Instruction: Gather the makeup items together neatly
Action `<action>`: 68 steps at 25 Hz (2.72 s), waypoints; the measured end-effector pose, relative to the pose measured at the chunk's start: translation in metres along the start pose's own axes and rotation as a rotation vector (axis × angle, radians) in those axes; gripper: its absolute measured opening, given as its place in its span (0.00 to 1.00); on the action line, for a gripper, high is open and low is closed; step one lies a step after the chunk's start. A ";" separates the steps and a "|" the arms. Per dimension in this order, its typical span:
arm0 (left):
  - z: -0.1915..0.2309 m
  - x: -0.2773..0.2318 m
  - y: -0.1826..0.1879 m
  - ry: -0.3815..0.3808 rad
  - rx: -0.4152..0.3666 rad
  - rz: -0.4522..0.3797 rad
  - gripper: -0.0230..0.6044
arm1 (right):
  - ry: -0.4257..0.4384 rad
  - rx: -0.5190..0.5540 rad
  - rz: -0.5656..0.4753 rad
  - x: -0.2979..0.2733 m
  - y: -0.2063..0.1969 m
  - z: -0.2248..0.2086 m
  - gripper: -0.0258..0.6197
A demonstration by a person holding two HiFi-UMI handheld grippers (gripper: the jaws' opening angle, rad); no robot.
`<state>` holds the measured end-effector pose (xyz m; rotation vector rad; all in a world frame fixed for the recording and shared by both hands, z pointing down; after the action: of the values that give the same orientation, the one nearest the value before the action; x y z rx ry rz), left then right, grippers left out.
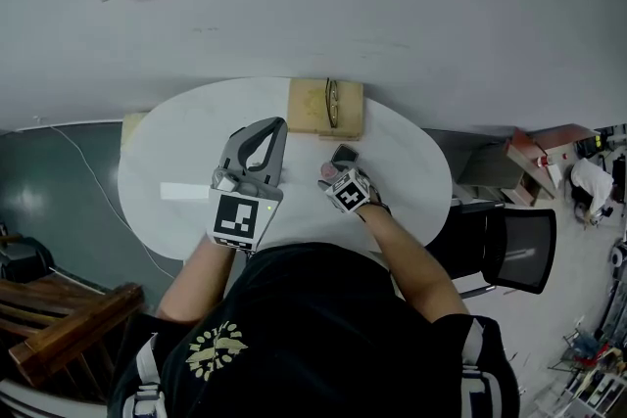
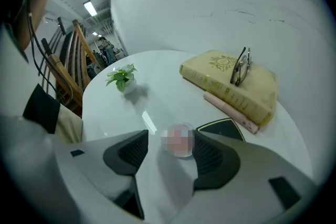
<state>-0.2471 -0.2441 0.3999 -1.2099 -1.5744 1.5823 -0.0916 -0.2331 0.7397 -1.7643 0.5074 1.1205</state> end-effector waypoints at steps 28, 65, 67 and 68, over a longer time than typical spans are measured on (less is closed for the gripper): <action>-0.020 0.007 0.005 -0.036 -0.023 -0.016 0.06 | -0.067 0.182 0.108 -0.022 0.019 -0.010 0.46; -0.172 -0.012 0.054 -0.050 -0.034 -0.059 0.06 | -0.067 0.099 0.096 0.097 -0.131 -0.038 0.43; -0.181 -0.014 0.054 -0.039 -0.028 -0.058 0.06 | -0.073 0.097 0.099 0.104 -0.143 -0.047 0.43; -0.186 -0.015 0.054 -0.033 -0.025 -0.058 0.06 | -0.075 0.097 0.099 0.108 -0.148 -0.052 0.43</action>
<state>-0.0651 -0.1832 0.3718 -1.1455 -1.6399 1.5578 0.0950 -0.1954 0.7272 -1.6215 0.5988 1.2063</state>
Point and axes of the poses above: the fingertips, and each gripper's own axes: x backward along the fingers, z to its left, y out of its top, the point moved 7 cm from there along x, backward along the fingers, and after that the axes turned 1 degree about -y, right-handed, at the moved point
